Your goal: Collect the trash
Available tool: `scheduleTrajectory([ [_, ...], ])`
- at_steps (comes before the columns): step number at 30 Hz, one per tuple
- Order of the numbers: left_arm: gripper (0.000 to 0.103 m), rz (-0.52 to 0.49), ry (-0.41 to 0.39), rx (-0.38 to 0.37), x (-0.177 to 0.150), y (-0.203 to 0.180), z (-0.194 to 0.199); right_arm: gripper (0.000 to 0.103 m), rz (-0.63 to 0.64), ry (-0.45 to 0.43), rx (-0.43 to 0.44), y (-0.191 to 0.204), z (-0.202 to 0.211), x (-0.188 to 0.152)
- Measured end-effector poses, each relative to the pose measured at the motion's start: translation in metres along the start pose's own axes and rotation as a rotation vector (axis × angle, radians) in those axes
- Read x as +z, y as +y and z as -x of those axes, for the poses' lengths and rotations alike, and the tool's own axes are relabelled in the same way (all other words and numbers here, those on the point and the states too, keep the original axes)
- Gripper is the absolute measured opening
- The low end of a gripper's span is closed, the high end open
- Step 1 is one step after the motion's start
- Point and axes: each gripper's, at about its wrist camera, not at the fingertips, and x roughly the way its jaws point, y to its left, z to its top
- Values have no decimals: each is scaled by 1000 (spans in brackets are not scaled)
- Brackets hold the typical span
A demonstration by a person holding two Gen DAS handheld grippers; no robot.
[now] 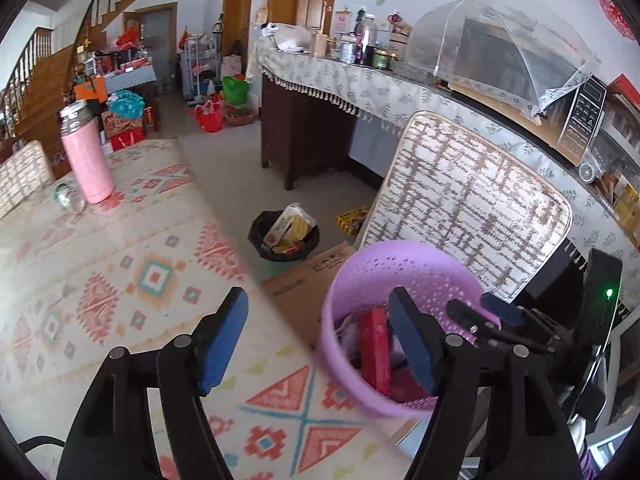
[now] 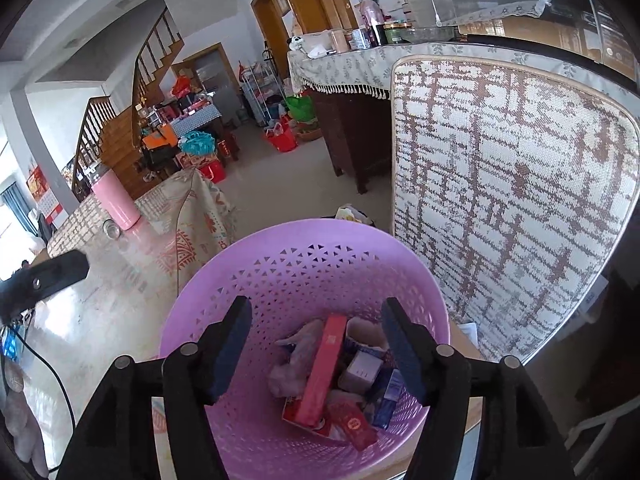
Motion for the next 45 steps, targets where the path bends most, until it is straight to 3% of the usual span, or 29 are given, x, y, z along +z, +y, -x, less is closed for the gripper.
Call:
scheduleTrajectory([
  [15,83,-1,-65,129,-49,26,63,73,4,-9,-3,27,27,-28],
  [25,94,-34,-227,258,-76,29,117,75,41,-25,-10,57,48,-50],
  [33,100,30,-347,333,-93,43,162,76,80,-55,-24,79,71,-63],
  [37,100,58,-353,370,-101,49,173,79,94,-76,-35,87,86,-70],
  [45,101,48,-312,354,-116,46,175,80,122,-84,-64,95,106,-88],
])
